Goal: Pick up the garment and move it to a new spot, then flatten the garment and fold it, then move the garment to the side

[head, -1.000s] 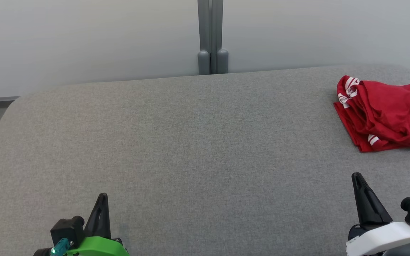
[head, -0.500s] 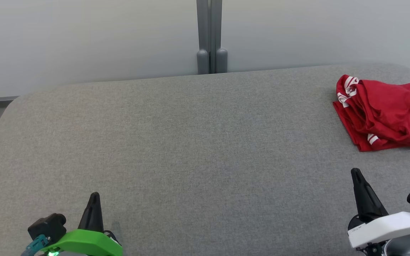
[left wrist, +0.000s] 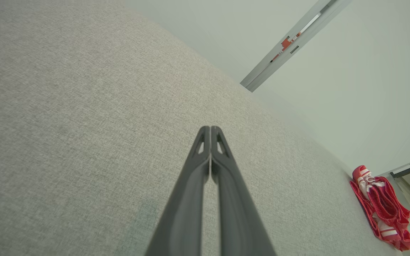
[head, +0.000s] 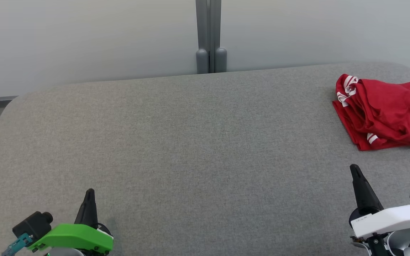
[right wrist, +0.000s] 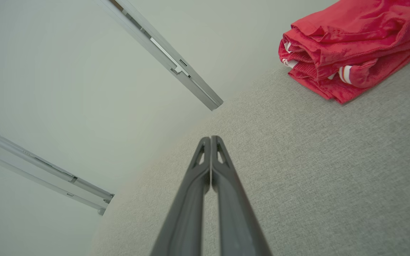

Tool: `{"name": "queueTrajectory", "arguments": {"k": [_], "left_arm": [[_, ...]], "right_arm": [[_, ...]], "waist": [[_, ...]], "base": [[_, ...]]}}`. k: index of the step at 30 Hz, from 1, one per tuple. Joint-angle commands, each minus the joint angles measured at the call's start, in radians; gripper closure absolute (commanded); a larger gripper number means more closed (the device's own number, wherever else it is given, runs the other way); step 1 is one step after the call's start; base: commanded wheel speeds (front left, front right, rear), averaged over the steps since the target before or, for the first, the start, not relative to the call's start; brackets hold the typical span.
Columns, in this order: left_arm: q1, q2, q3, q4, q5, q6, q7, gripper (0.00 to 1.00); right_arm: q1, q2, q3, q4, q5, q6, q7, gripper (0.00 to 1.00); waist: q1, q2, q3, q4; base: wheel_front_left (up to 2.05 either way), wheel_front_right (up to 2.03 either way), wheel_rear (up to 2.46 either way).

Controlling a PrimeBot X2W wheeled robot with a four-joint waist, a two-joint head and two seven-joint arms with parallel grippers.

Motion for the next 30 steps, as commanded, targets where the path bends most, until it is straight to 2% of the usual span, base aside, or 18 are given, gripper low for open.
{"name": "queueTrajectory", "arguments": {"k": [1,30], "left_arm": [[-0.036,0.000,0.014,-0.014,-0.034,-0.011,0.007,1.00],[-0.064,-0.034,0.104,-0.013,-0.346,-0.070,0.090,1.00]], "right_arm": [[-0.026,-0.004,-0.004,-0.002,0.035,0.000,0.006,1.00],[-0.095,0.012,-0.019,0.087,0.360,0.000,0.047,1.00]], "waist": [[0.0000,0.0000,0.000,0.000],[0.0000,0.0000,0.005,-0.006]], "base": [[0.00,0.00,0.00],[0.00,0.00,0.00]]}}
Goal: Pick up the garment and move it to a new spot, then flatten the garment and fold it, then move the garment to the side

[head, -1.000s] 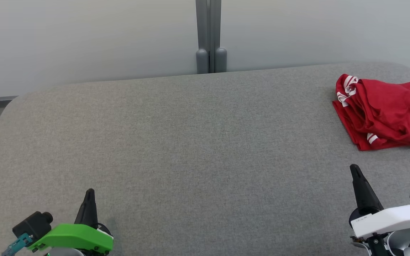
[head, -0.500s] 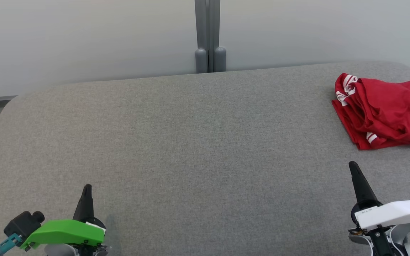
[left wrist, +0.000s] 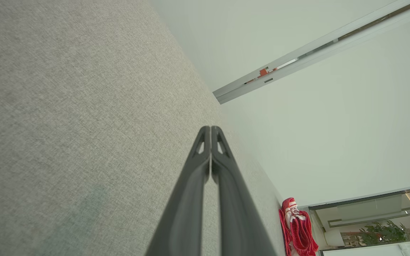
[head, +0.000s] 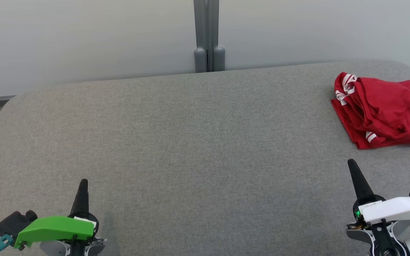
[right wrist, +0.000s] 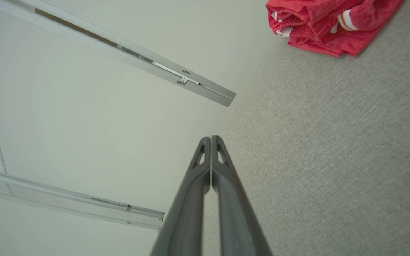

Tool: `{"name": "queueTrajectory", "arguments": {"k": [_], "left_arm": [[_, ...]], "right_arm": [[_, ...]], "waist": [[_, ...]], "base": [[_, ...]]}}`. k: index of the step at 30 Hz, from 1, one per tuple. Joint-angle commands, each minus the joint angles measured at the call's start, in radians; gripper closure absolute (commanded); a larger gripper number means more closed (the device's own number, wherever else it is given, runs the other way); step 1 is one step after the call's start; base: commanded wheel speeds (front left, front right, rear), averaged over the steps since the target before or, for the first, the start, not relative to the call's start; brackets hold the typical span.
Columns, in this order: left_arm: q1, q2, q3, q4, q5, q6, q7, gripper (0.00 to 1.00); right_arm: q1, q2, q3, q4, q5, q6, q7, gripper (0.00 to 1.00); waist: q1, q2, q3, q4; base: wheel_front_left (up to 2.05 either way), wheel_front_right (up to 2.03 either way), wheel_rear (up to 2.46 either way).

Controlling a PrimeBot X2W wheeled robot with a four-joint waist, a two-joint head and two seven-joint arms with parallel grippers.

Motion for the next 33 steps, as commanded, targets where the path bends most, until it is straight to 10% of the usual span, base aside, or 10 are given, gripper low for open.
{"name": "queueTrajectory", "arguments": {"k": [1,33], "left_arm": [[-0.026,-0.001,0.011,-0.010,-0.027,-0.011,0.006,1.00],[-0.049,-0.030,0.086,-0.008,-0.286,-0.060,0.075,1.00]], "right_arm": [[-0.024,0.000,-0.005,-0.001,0.029,0.000,0.006,1.00],[-0.080,0.017,-0.023,0.075,0.293,0.000,0.045,1.00]], "waist": [[0.0000,0.0000,0.000,0.000],[0.0000,0.0000,0.006,-0.007]], "base": [[0.00,0.00,0.00],[0.00,0.00,0.00]]}}
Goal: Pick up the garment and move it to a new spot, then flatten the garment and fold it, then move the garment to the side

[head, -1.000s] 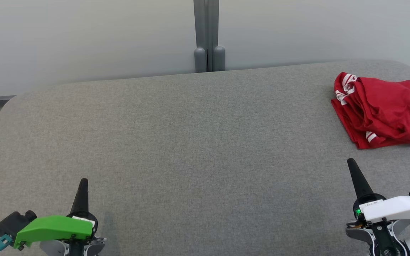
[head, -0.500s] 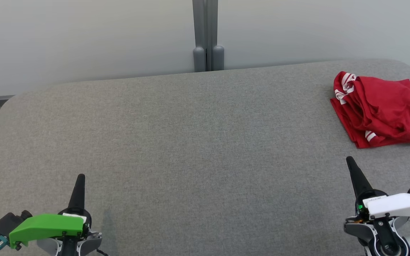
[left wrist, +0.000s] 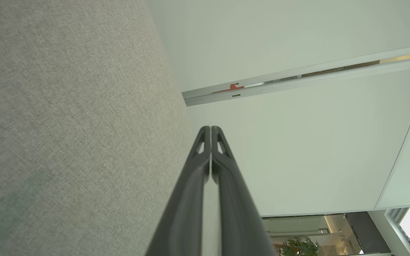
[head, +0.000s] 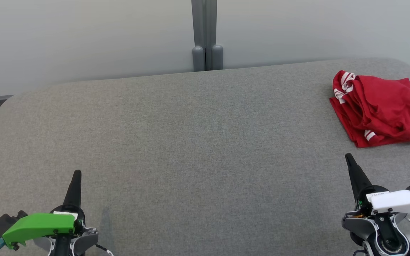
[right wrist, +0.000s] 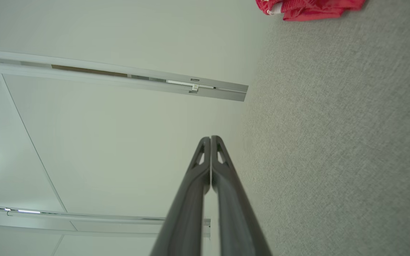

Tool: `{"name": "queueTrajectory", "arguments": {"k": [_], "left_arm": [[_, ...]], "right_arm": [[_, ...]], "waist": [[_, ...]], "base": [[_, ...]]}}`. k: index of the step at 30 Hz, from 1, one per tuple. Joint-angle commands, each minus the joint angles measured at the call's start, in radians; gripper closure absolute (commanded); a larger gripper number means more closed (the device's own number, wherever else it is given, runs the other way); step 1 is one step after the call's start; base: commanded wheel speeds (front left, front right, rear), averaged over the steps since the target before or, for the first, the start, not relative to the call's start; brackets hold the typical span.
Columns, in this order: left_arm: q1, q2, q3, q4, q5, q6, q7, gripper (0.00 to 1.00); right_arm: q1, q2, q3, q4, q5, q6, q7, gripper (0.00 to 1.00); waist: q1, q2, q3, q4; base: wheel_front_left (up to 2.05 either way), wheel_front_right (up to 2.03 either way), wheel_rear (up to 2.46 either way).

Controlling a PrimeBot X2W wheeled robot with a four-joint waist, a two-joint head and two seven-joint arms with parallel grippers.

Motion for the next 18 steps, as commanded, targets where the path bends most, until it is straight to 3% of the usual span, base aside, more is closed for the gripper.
{"name": "queueTrajectory", "arguments": {"k": [1,18], "left_arm": [[-0.021,-0.003,0.010,-0.005,-0.021,-0.010,0.007,1.00],[-0.030,-0.014,0.042,-0.005,-0.132,-0.030,0.036,1.00]], "right_arm": [[-0.016,-0.001,-0.004,0.003,0.021,0.001,0.007,1.00],[-0.042,0.008,-0.013,0.036,0.134,0.000,0.025,1.00]], "waist": [[0.0000,0.0000,0.000,0.000],[0.0000,0.0000,0.003,-0.004]], "base": [[0.00,0.00,0.00],[0.00,0.00,0.00]]}}
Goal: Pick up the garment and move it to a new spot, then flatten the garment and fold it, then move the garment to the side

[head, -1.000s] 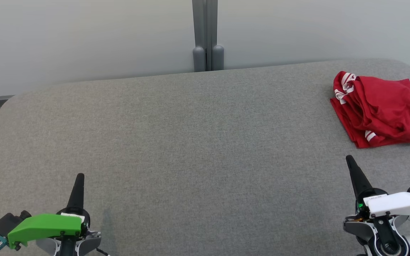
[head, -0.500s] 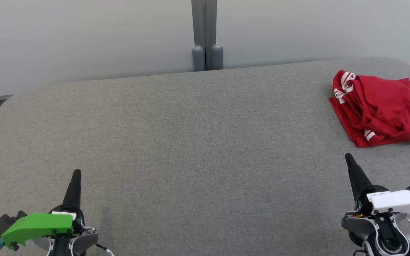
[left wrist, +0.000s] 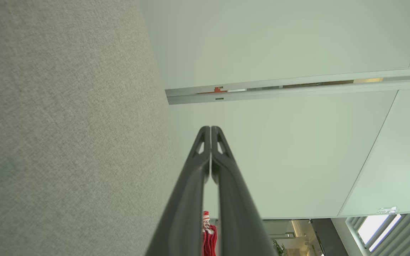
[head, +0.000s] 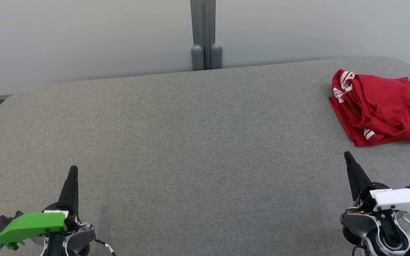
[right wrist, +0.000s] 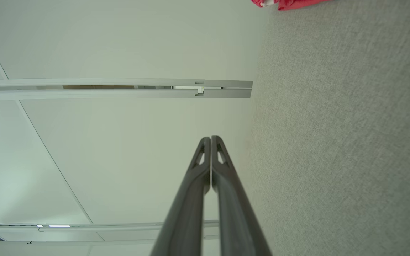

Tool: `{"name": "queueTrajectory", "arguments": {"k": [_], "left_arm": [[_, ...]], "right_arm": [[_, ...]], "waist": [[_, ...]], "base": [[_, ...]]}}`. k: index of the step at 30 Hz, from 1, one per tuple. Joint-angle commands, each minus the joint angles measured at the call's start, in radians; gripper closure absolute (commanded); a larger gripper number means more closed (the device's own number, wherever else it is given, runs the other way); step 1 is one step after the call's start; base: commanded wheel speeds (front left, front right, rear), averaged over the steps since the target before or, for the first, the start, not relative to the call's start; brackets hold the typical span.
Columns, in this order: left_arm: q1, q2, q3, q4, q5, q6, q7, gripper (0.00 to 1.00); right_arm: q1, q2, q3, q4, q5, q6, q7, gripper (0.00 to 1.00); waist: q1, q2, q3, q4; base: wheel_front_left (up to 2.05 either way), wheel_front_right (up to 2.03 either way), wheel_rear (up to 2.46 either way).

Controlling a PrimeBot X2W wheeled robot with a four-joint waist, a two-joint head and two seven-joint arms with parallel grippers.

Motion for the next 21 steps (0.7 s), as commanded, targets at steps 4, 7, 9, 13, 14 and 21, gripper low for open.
{"name": "queueTrajectory", "arguments": {"k": [4,7,9,13,14,21], "left_arm": [[-0.020,-0.003,0.014,-0.004,-0.039,-0.012,0.012,1.00],[-0.021,-0.006,0.019,-0.003,-0.057,-0.015,0.016,1.00],[-0.020,-0.005,0.018,-0.003,-0.054,-0.015,0.017,1.00],[-0.020,-0.005,0.018,-0.003,-0.054,-0.014,0.017,1.00],[-0.020,-0.005,0.018,-0.003,-0.054,-0.014,0.017,1.00],[-0.020,-0.005,0.018,-0.003,-0.054,-0.014,0.017,1.00]], "right_arm": [[-0.021,0.003,-0.005,0.011,0.039,0.000,0.010,1.00],[-0.025,0.005,-0.007,0.016,0.058,0.000,0.012,1.00],[-0.023,0.005,-0.008,0.016,0.055,0.000,0.013,1.00],[-0.022,0.006,-0.009,0.016,0.053,0.000,0.013,1.00],[-0.022,0.006,-0.009,0.016,0.053,0.000,0.014,1.00],[-0.022,0.008,-0.011,0.016,0.050,0.000,0.016,1.00]], "waist": [[0.0000,0.0000,0.001,-0.001],[0.0000,0.0000,0.001,-0.002],[0.0000,0.0000,0.001,-0.002],[0.0000,0.0000,0.001,-0.002],[0.0000,0.0000,0.001,-0.002],[0.0000,0.0000,0.001,-0.002]], "base": [[0.00,0.00,0.00],[0.00,0.00,0.00],[0.00,0.00,0.00],[0.00,0.00,0.00],[0.00,0.00,0.00],[0.00,0.00,0.00]]}}
